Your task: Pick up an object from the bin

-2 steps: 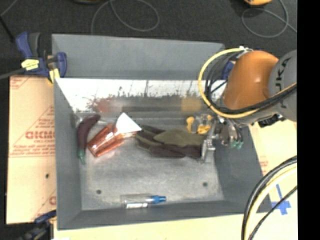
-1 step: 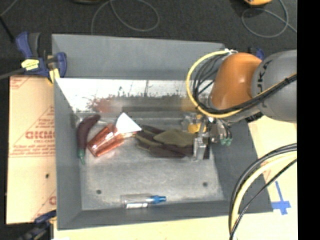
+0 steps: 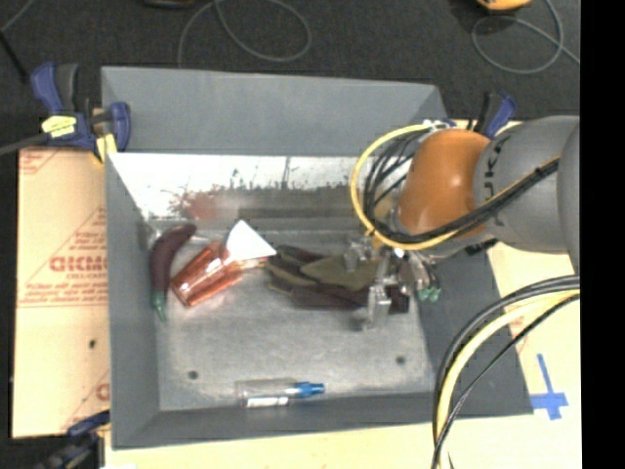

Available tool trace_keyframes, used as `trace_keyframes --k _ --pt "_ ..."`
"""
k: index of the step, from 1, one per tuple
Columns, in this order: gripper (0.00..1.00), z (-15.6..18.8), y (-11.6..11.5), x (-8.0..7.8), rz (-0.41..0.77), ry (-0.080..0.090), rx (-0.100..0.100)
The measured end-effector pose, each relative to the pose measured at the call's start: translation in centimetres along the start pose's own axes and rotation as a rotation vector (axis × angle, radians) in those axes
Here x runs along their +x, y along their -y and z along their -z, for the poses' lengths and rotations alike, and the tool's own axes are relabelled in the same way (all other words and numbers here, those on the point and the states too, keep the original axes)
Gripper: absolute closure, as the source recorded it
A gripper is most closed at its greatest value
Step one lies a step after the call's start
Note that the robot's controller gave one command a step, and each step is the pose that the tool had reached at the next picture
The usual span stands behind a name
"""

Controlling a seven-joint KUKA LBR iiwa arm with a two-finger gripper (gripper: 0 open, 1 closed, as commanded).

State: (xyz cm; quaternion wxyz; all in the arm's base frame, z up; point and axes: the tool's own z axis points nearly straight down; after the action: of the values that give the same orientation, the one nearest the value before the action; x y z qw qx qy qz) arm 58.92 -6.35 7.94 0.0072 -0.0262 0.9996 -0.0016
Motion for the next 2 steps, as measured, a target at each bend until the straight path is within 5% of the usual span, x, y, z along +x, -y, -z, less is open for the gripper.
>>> trace_keyframes --k 1,2 --pt "1.0 -0.76 -4.04 -0.99 -0.246 0.003 0.001" --pt "1.0 -0.76 -4.03 -0.99 -0.246 0.003 0.001"
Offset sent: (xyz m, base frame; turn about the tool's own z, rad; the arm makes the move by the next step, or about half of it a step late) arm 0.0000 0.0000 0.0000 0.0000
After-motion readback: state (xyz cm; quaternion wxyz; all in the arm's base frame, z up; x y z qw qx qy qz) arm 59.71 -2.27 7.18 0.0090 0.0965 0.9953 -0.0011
